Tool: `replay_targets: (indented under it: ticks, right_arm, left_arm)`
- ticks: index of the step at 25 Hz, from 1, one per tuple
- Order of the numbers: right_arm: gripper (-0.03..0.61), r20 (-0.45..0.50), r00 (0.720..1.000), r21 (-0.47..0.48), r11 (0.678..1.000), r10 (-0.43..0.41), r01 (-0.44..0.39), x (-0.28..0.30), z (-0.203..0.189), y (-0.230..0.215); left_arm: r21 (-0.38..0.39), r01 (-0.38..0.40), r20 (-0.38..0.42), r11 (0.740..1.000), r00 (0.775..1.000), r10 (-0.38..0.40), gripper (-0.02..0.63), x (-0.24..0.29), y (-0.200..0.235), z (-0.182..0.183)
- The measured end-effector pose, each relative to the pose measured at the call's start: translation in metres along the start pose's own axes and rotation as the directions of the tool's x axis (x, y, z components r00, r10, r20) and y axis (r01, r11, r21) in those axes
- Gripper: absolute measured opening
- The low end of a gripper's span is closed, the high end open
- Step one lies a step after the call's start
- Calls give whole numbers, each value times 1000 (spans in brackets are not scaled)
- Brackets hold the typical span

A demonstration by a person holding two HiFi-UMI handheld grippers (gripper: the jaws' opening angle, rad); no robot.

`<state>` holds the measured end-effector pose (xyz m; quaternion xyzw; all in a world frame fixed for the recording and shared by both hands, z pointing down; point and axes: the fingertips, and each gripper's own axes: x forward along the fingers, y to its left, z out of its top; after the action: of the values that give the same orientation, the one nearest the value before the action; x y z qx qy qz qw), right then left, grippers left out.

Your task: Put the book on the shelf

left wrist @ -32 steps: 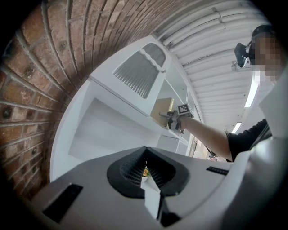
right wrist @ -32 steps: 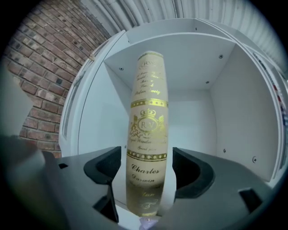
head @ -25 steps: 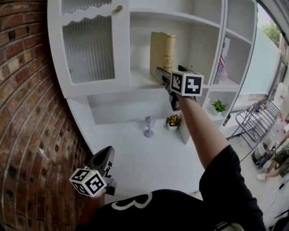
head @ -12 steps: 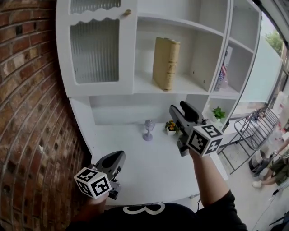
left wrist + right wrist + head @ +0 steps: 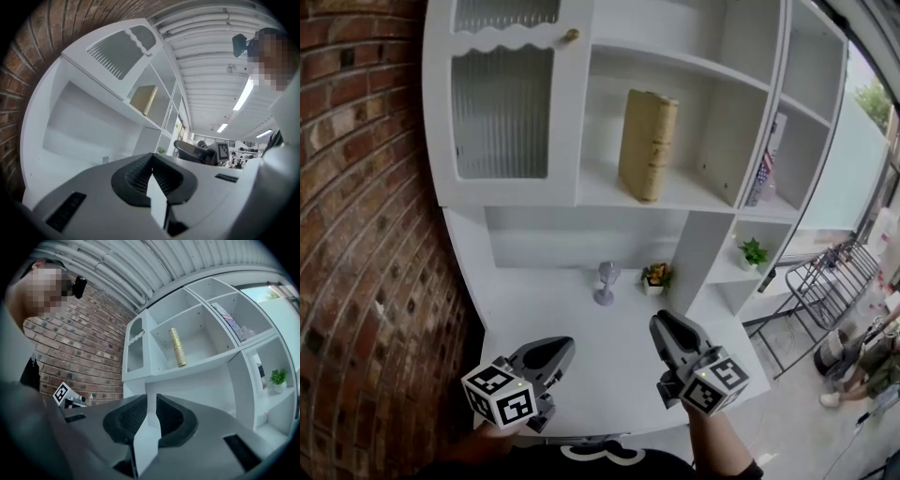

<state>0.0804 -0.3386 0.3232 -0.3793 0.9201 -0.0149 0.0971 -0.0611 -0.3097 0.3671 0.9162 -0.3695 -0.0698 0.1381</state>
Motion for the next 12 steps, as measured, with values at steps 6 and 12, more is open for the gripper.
replay_targets:
  ticks: [6, 12]
  right_arm:
    - [12, -41, 994, 84, 991, 104, -100, -15, -45, 29]
    - [12, -41, 985, 135, 978, 167, -160, -30, -59, 46]
  left_arm:
    - [-7, 75, -41, 997, 996, -75, 3, 7, -20, -14]
    - [-26, 122, -46, 992, 991, -124, 3, 1, -23, -21]
